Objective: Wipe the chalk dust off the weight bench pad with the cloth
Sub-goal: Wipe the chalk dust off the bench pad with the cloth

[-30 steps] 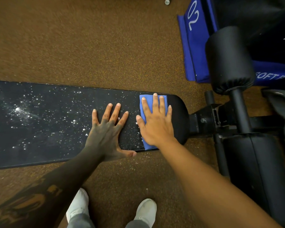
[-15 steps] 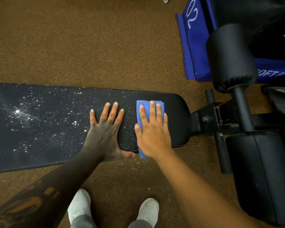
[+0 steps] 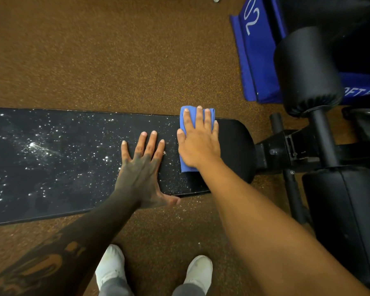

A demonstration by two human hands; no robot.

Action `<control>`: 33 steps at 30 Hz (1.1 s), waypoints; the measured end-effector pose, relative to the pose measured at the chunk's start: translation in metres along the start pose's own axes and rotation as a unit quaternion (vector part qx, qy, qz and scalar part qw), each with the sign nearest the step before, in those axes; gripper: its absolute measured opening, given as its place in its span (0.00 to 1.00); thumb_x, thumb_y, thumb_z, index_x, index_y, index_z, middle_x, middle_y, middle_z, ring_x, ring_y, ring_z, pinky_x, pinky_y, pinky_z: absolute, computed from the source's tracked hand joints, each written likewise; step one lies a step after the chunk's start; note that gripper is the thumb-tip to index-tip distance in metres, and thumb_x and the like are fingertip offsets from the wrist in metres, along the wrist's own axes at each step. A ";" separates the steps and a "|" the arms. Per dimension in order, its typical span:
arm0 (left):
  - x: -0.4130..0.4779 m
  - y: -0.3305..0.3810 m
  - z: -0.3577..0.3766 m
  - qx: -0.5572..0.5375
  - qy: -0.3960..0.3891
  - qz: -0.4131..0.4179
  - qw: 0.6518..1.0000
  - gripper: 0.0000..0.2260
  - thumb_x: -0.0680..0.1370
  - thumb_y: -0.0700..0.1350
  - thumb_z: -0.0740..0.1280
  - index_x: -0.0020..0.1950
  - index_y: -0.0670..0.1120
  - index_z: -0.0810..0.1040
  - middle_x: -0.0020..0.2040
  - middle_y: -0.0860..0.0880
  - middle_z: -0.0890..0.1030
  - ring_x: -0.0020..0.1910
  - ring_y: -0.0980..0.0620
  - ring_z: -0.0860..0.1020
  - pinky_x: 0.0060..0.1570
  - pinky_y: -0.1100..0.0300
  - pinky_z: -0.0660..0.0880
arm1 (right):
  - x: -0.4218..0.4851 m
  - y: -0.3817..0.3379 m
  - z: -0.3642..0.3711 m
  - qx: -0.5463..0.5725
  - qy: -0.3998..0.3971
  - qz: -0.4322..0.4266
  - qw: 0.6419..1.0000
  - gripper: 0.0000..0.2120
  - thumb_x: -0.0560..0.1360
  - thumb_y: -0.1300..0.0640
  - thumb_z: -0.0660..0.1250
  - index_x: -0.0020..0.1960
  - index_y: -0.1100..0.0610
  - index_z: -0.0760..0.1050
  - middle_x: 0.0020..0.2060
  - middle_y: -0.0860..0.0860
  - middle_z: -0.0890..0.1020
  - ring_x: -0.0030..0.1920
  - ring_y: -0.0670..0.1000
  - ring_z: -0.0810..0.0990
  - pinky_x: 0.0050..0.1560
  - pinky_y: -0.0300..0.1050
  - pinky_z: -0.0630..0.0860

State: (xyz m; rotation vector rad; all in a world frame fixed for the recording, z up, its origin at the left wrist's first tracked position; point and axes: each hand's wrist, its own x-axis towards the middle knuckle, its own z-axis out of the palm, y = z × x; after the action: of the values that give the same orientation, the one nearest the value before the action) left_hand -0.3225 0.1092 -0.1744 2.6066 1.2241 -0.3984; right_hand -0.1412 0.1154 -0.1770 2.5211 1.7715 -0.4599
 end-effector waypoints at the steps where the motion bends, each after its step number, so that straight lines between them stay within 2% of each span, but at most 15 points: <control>1: 0.000 -0.001 0.000 0.002 0.000 0.001 1.000 0.69 0.53 0.87 0.52 0.81 0.44 0.40 0.82 0.43 0.36 0.80 0.43 0.34 0.75 0.29 0.40 | -0.010 0.000 0.002 0.002 0.003 -0.005 1.000 0.29 0.83 0.45 0.46 0.81 0.50 0.42 0.80 0.57 0.42 0.79 0.59 0.38 0.77 0.60 0.41; 7: -0.003 -0.006 -0.001 -0.006 -0.001 0.013 1.000 0.69 0.53 0.88 0.50 0.82 0.43 0.45 0.83 0.42 0.40 0.81 0.42 0.38 0.75 0.29 0.41 | -0.063 -0.001 0.013 -0.005 -0.017 -0.018 1.000 0.30 0.83 0.43 0.46 0.81 0.50 0.39 0.80 0.56 0.39 0.79 0.58 0.35 0.78 0.60 0.40; 12: -0.001 -0.007 -0.001 0.006 -0.007 0.010 1.000 0.70 0.53 0.88 0.51 0.81 0.43 0.40 0.82 0.43 0.36 0.80 0.42 0.34 0.75 0.30 0.39 | -0.026 -0.007 0.010 -0.006 -0.002 -0.012 1.000 0.29 0.83 0.45 0.47 0.81 0.50 0.42 0.80 0.57 0.41 0.79 0.59 0.37 0.77 0.61 0.41; 17: -0.002 -0.009 0.000 0.009 -0.007 0.015 1.000 0.70 0.53 0.88 0.52 0.81 0.43 0.39 0.82 0.43 0.35 0.80 0.42 0.33 0.75 0.30 0.39 | 0.007 -0.021 0.004 0.009 0.010 0.014 1.000 0.29 0.83 0.46 0.48 0.81 0.50 0.44 0.80 0.58 0.44 0.79 0.60 0.39 0.77 0.61 0.41; 20: -0.003 -0.010 0.000 0.011 -0.002 0.021 1.000 0.69 0.54 0.87 0.51 0.81 0.43 0.40 0.82 0.42 0.36 0.80 0.42 0.34 0.75 0.30 0.39 | -0.020 -0.022 0.012 0.006 0.026 0.008 1.000 0.29 0.83 0.45 0.48 0.81 0.51 0.45 0.80 0.58 0.44 0.79 0.59 0.40 0.77 0.61 0.43; 24: -0.002 -0.011 -0.001 0.005 0.000 0.025 1.000 0.69 0.54 0.87 0.52 0.81 0.42 0.44 0.82 0.42 0.39 0.81 0.42 0.37 0.75 0.30 0.40 | -0.060 -0.025 0.022 0.011 0.016 0.003 1.000 0.30 0.83 0.44 0.47 0.81 0.51 0.42 0.80 0.58 0.43 0.79 0.59 0.38 0.77 0.61 0.43; 29: -0.002 -0.012 0.000 0.015 0.000 0.034 0.999 0.68 0.54 0.85 0.54 0.81 0.42 0.45 0.82 0.42 0.40 0.81 0.41 0.38 0.75 0.29 0.42 | -0.103 -0.018 0.033 -0.002 -0.002 -0.014 1.000 0.30 0.82 0.44 0.44 0.80 0.50 0.38 0.80 0.56 0.39 0.79 0.57 0.34 0.78 0.60 0.41; 33: -0.002 -0.012 -0.001 0.025 -0.005 0.039 0.999 0.70 0.52 0.86 0.54 0.81 0.43 0.44 0.82 0.41 0.40 0.81 0.41 0.38 0.75 0.30 0.42 | -0.117 0.011 0.037 0.004 0.022 -0.025 0.999 0.29 0.82 0.44 0.42 0.80 0.50 0.43 0.81 0.55 0.44 0.79 0.56 0.38 0.78 0.59 0.43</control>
State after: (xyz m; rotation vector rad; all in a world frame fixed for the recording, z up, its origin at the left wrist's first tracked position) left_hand -0.3335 0.1153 -0.1741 2.6814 1.1187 -0.4321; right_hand -0.1757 -0.0021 -0.1840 2.5170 1.8545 -0.4168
